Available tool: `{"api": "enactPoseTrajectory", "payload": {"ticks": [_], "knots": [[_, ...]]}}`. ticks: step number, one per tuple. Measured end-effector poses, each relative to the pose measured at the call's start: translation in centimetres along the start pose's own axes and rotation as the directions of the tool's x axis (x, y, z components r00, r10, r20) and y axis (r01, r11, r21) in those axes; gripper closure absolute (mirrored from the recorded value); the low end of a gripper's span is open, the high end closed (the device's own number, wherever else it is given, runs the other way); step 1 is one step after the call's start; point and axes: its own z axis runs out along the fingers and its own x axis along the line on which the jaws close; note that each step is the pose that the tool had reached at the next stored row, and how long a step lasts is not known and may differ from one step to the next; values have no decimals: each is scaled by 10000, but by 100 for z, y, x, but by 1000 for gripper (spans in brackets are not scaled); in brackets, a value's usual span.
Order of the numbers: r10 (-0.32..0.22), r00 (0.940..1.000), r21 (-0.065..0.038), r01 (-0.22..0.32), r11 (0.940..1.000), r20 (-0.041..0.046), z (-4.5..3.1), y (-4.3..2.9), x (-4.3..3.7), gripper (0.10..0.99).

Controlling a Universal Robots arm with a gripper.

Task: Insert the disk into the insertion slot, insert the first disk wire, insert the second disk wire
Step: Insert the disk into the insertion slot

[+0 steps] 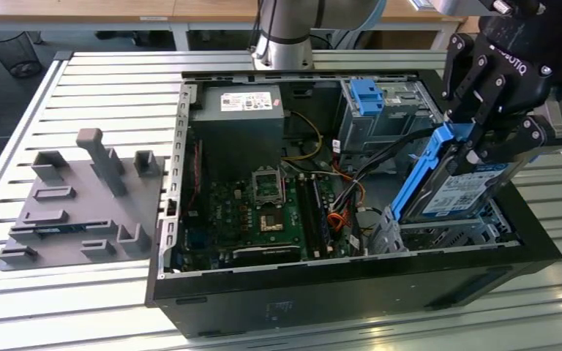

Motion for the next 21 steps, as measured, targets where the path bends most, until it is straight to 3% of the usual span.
{"api": "enactPoseTrajectory", "payload": {"ticks": [21], "knots": [[0, 10000, 0, 0, 10000, 1, 151, 3, 0, 722]]}}
